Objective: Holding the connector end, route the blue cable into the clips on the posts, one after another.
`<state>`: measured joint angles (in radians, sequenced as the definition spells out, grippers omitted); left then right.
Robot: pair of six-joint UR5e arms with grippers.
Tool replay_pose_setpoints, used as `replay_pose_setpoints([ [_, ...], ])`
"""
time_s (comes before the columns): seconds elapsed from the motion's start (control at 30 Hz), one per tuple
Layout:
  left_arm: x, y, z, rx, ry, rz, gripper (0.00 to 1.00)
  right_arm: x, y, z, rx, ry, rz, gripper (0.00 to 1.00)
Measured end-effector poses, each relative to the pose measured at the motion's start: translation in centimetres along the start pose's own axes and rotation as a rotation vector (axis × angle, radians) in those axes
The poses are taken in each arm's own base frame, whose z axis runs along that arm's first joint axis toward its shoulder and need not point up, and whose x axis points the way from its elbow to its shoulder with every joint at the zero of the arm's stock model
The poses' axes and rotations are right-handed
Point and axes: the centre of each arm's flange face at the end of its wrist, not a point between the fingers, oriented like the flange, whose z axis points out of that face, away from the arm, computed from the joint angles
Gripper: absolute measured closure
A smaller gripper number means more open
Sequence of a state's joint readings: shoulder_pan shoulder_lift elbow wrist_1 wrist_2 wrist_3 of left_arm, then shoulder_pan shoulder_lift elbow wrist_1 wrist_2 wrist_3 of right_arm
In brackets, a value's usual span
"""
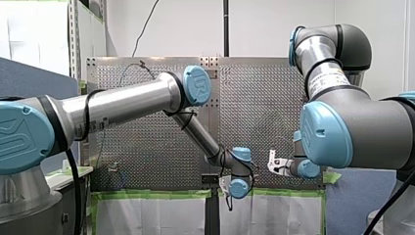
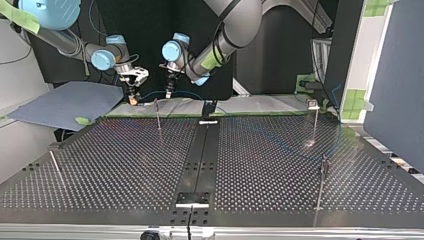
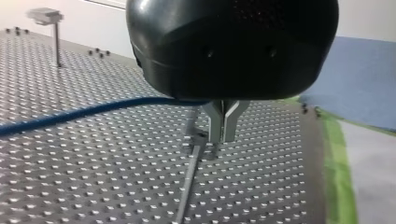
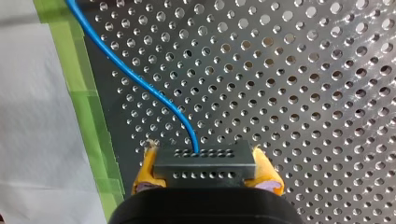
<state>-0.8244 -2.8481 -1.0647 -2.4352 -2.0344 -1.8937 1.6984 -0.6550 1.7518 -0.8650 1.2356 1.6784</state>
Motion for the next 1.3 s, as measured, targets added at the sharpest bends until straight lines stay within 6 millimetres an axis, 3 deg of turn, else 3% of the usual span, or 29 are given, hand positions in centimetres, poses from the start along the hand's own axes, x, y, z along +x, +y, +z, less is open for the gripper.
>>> replay_pose_setpoints([
  [0.1, 0.6, 0.3, 0.5, -0.007, 0.014, 0.003, 0.95, 0.0, 0.3, 0.0, -0.004, 0.001, 0.006, 1.0],
  [0.47, -0.8, 0.1, 2.5, -0.012, -0.022, -0.026, 0.95, -0.6, 1.0, 0.9, 0.0, -0.007, 0.028, 1.0],
  [0.83, -1.5, -0.6, 3.4, 0.026, -0.028, -0.037, 0.95, 0.6, 1.4, 2.2, 0.009, -0.006, 0.029, 1.0],
  [1.3, -2.0, 0.6, 4.3, 0.021, -0.027, -0.036, 0.95, 1.7, 1.7, 3.2, 0.022, 0.008, 0.027, 1.0],
])
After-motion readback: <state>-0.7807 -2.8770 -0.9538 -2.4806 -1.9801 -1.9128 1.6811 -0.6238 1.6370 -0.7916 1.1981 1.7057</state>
